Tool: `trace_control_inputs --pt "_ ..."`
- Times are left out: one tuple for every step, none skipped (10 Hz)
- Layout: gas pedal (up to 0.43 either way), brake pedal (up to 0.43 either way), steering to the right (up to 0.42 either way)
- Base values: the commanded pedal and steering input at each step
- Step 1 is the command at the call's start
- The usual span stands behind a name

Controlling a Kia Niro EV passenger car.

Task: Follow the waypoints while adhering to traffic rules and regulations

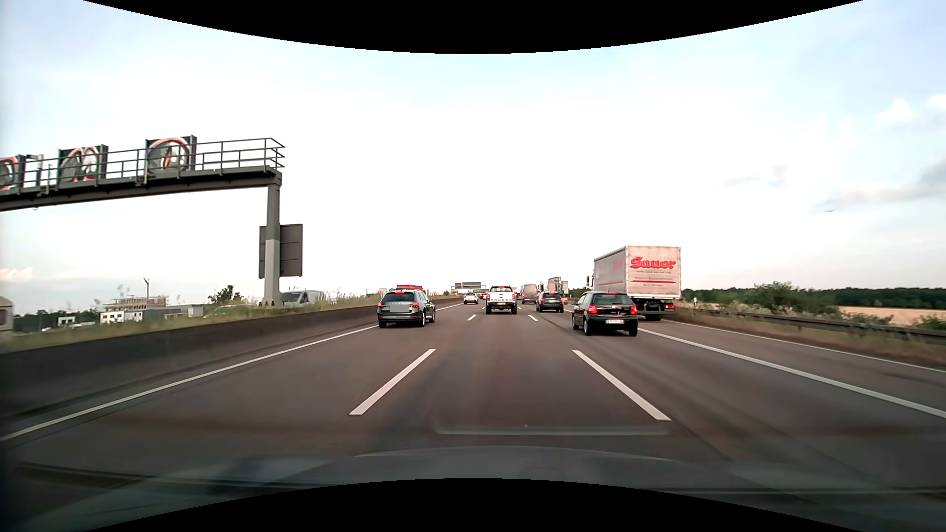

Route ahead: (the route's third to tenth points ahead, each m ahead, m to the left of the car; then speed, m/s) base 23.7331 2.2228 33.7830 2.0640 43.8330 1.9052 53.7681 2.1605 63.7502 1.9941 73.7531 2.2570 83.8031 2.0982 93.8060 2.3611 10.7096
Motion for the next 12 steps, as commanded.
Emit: trace_control_inputs --pt "0.000 0.226 -0.001" --pt "0.000 0.226 -0.001" --pt "0.000 0.226 -0.001" --pt "0.000 0.226 -0.001" --pt "0.000 0.226 -0.002" --pt "0.000 0.226 -0.002" --pt "0.000 0.226 -0.002" --pt "0.000 0.226 -0.002" --pt "0.000 0.226 -0.002" --pt "0.000 0.226 -0.002" --pt "0.000 0.226 -0.003" --pt "0.000 0.226 -0.003"
